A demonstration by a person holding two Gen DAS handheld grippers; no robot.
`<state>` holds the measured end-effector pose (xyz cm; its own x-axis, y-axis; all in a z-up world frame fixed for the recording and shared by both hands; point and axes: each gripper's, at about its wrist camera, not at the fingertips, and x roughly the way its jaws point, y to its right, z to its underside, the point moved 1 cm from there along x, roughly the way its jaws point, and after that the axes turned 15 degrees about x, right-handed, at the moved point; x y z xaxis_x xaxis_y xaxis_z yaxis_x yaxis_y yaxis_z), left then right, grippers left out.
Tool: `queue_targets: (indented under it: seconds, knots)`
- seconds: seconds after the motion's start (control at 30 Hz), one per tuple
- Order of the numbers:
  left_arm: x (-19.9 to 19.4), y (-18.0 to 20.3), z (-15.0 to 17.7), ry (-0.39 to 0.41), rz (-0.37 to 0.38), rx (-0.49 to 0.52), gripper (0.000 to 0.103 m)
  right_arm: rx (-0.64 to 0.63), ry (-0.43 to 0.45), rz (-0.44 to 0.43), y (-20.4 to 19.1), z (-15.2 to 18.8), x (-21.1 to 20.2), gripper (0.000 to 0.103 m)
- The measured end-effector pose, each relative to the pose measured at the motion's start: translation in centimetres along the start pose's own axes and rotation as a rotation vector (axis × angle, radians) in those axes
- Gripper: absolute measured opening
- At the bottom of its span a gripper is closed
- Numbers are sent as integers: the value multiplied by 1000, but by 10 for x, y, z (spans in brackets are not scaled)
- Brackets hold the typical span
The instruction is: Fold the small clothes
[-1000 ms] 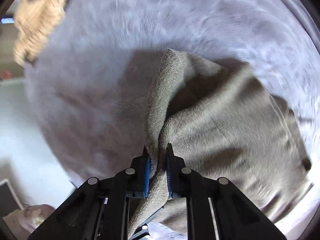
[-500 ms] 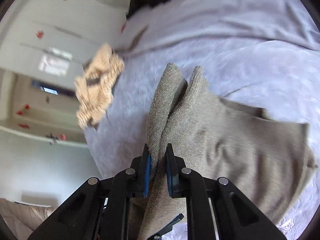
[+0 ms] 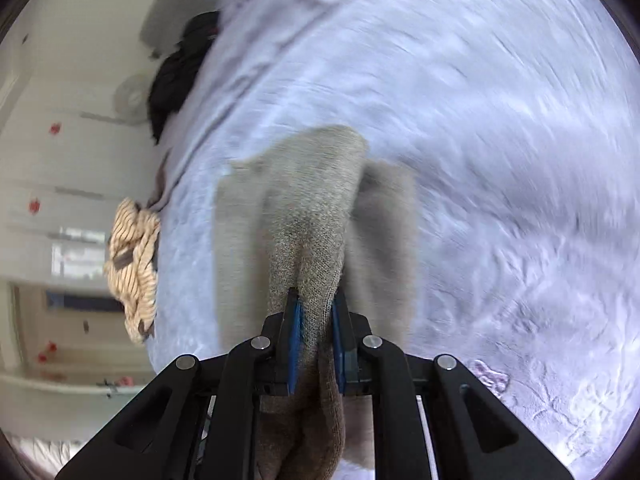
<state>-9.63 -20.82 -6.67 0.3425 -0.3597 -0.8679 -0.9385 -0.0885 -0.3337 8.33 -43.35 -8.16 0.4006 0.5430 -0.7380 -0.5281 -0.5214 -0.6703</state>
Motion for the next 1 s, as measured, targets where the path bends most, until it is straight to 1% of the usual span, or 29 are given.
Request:
queue_targets:
  seconds: [0.07, 0.13, 0.17, 0.2, 0.23, 0.27, 0.3, 0.33, 0.4, 0.43, 0.5, 0.53, 0.63, 0.7, 0.73, 0.77, 0.87, 0.93, 0.97, 1.0]
  knots:
    - [-1, -4, 3, -7, 8, -36, 13, 35, 3, -8, 20, 1, 11, 16]
    - [-2, -9, 4, -16, 22, -51, 13, 58, 9, -23, 30, 0, 15, 20]
    - [-4, -12, 6, -21, 36, -61, 16, 74, 14, -30, 34, 0, 16, 24]
    - [-7, -14, 8, -24, 50, -75, 32, 86, 17, -29, 36, 0, 16, 35]
    - [-12, -16, 10, -21, 61, -98, 56, 100, 18, -20, 38, 1, 15, 41]
    - [-22, -19, 17, -2, 72, -139, 67, 111, 21, -4, 44, 1, 7, 50]
    - [-30, -25, 22, 15, 89, -170, 67, 117, 25, 14, 47, 3, 3, 54]
    - [-36, -27, 29, 16, 115, -201, 67, 122, 29, 20, 50, 5, -2, 54]
    - [-44, -35, 43, 0, 147, -280, 67, 141, 40, -6, 55, 16, -19, 54]
    - [-45, -48, 56, -21, 179, -372, 67, 147, 45, -19, 57, 21, -24, 54]
    - [-42, -65, 76, -51, 238, -521, 67, 167, 65, -48, 66, 39, -42, 54]
    - [-37, -80, 96, -69, 280, -652, 67, 184, 75, -66, 71, 48, -50, 54]
    - [-25, -104, 135, -91, 343, -875, 67, 255, 98, -153, 86, 82, -68, 54]
    - [-18, -111, 144, -85, 384, -926, 67, 310, 82, -231, 92, 106, -68, 54]
    - [-14, -113, 145, -83, 415, -935, 67, 334, 60, -268, 93, 116, -63, 54]
    - [-8, -112, 145, -80, 463, -943, 67, 350, 33, -289, 93, 125, -56, 54]
    - [8, -107, 139, -87, 549, -956, 67, 373, -14, -296, 88, 139, -24, 54]
    - [12, -103, 134, -94, 558, -944, 66, 401, -14, -307, 84, 138, -3, 54]
    - [15, -102, 132, -108, 552, -933, 54, 414, -4, -326, 81, 136, 5, 54]
    - [16, -101, 131, -120, 542, -916, 44, 426, 11, -337, 77, 133, 12, 43]
